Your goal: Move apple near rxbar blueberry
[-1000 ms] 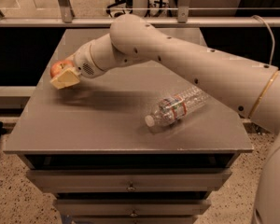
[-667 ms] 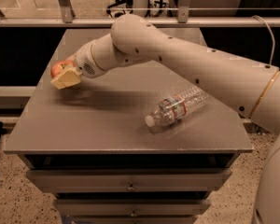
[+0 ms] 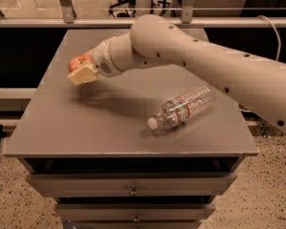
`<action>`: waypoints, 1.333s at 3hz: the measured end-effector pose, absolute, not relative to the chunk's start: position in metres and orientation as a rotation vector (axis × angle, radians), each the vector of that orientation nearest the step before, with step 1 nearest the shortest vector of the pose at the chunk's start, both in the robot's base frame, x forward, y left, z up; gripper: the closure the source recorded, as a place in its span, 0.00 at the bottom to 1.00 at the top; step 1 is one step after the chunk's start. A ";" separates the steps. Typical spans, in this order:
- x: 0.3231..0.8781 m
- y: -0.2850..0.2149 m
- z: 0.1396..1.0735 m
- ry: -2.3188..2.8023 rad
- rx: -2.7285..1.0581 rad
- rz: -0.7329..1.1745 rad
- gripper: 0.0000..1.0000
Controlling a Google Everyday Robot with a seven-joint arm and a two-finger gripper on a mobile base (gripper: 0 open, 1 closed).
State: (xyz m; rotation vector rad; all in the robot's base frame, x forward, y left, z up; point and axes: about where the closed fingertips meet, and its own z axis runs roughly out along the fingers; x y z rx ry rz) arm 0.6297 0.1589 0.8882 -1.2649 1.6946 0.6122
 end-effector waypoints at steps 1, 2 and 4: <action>0.645 0.088 0.923 1.695 -1.136 0.427 1.00; 0.672 0.017 0.948 1.702 -1.008 0.292 1.00; 0.678 0.000 0.956 1.701 -0.978 0.259 1.00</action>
Offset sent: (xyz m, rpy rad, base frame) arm 0.0806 -0.2458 0.0926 -0.0130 -0.2621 -0.5118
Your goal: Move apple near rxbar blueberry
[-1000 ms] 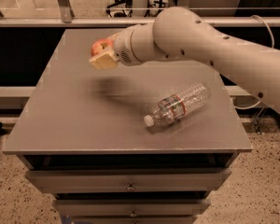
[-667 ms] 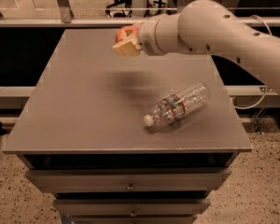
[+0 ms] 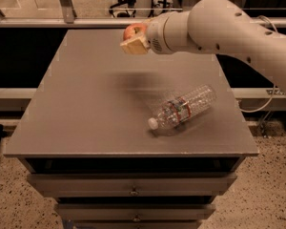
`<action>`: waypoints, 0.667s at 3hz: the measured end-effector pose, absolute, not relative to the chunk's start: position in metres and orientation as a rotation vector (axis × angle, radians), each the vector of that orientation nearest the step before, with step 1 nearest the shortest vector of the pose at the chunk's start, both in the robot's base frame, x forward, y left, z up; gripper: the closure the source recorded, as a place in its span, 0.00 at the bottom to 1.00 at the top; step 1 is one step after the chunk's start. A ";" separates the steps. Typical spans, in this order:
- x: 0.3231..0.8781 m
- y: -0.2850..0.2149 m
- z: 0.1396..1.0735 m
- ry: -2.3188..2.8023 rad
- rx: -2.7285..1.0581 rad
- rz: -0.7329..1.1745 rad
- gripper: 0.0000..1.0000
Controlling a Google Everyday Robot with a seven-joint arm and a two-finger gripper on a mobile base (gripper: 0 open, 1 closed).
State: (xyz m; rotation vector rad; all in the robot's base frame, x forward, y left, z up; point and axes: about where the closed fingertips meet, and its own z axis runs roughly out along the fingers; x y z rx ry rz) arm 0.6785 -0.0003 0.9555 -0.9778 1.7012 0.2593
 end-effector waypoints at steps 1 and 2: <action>0.686 -0.011 0.953 1.723 -0.939 0.232 1.00; 0.717 -0.043 0.941 1.772 -0.846 0.164 1.00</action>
Offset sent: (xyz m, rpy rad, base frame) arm 0.0837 -0.0981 -0.0334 -0.0038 0.0209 -0.3028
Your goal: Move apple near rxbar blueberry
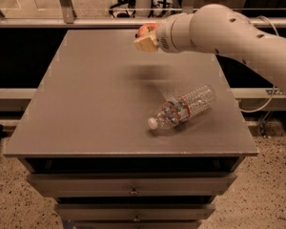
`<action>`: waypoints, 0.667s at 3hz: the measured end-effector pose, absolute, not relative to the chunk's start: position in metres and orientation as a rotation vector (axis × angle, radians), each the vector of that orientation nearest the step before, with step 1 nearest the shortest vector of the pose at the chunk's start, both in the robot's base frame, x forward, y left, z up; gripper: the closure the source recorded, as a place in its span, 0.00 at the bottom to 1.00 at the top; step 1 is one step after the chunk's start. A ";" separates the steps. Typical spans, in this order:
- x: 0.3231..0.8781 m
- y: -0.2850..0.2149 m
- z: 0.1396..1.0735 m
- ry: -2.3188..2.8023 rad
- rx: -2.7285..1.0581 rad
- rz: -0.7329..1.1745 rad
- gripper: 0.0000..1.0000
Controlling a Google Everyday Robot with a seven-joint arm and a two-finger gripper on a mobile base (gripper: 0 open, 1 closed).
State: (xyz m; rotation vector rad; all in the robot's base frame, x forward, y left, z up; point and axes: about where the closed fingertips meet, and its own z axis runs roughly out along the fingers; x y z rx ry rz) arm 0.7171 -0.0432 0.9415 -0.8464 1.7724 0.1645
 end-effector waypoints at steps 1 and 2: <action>0.755 -0.081 0.926 1.824 -0.757 0.123 1.00; 0.801 -0.117 0.910 1.860 -0.679 0.127 1.00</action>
Offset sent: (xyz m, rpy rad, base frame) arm 0.1221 -0.1100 -0.0349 0.0775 0.0479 -0.2145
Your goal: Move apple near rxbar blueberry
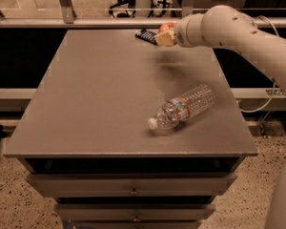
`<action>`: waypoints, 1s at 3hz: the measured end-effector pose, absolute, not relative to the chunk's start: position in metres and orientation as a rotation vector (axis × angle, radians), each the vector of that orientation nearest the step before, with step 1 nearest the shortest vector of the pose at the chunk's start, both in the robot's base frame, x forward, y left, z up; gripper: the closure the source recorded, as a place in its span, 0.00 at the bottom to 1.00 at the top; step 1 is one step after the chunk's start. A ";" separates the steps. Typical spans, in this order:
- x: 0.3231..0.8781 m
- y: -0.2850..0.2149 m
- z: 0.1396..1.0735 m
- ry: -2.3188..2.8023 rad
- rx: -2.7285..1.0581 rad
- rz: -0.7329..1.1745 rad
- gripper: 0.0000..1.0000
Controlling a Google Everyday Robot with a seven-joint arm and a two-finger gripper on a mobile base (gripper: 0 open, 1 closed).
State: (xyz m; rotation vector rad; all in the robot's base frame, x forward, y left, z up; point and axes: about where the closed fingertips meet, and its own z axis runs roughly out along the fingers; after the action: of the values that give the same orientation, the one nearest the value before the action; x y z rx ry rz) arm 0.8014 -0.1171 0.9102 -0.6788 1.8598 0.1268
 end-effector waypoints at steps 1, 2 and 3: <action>0.828 -0.130 0.907 1.858 -0.666 0.138 1.00; 0.849 -0.140 0.900 1.872 -0.661 0.149 1.00; 0.860 -0.147 0.891 1.892 -0.656 0.159 1.00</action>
Offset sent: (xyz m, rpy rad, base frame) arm 0.0732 -0.0412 -0.0146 0.0281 0.0316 -0.0120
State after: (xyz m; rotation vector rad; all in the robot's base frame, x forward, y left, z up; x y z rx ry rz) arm 0.8604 -0.1471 0.8908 -0.6555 1.8917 0.1595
